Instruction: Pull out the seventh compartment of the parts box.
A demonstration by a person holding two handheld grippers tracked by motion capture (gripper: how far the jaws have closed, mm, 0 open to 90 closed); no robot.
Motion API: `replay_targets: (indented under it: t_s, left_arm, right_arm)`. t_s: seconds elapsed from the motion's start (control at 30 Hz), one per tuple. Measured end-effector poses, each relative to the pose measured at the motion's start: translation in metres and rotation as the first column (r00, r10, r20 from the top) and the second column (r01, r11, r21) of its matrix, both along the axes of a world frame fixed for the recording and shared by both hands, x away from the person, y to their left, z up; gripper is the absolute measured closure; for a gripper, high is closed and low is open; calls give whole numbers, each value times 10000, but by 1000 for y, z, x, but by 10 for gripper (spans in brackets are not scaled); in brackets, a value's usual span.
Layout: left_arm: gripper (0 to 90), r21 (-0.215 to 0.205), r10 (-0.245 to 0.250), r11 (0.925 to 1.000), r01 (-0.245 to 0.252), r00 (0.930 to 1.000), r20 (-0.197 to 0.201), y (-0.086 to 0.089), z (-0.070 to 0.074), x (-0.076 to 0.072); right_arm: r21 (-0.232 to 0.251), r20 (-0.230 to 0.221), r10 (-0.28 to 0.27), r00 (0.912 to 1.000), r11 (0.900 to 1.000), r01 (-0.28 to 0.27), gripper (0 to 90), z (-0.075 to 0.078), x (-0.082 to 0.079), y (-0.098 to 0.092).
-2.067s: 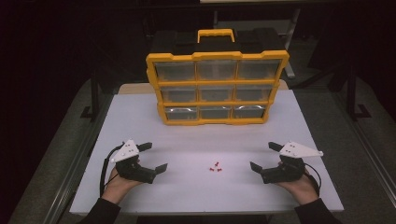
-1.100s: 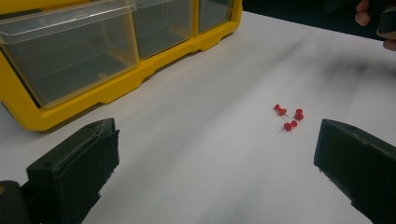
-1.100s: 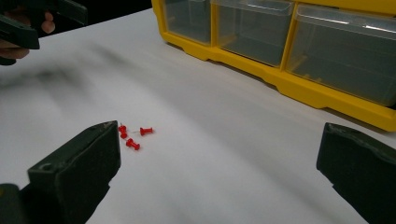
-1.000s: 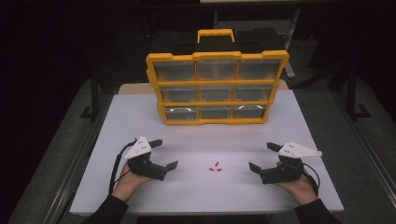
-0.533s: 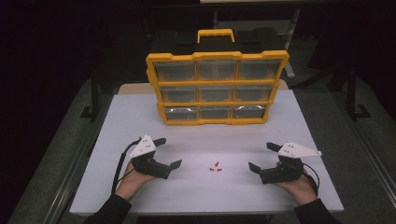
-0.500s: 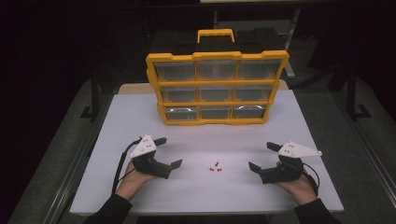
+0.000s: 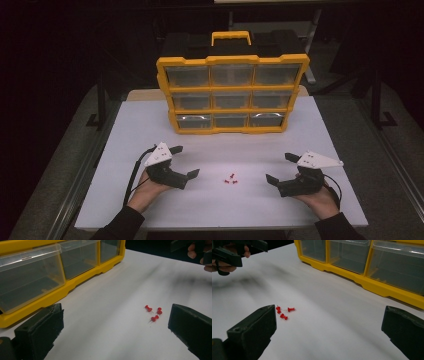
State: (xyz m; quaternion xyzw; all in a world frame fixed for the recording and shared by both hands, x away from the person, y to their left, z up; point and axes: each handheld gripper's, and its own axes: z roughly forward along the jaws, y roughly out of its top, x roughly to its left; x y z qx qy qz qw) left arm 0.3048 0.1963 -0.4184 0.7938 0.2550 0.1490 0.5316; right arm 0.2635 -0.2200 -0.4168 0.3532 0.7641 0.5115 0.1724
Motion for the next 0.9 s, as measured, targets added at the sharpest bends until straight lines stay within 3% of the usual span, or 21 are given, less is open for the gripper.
replay_targets:
  t_s: [0.37, 0.9]
  left_arm:
    - [0, -117, -69, 9999, 68, 10000, -43, -7, 1, 7]
    - [0, -120, -206, 9997, 205, 9998, -50, -19, 0, 12]
  right_arm:
    - [-210, -218, 30, 9998, 9998, -34, 0, 0, 3, 0]
    - [-167, -189, 98, 9998, 9998, -101, 0, -1, 4, 1]
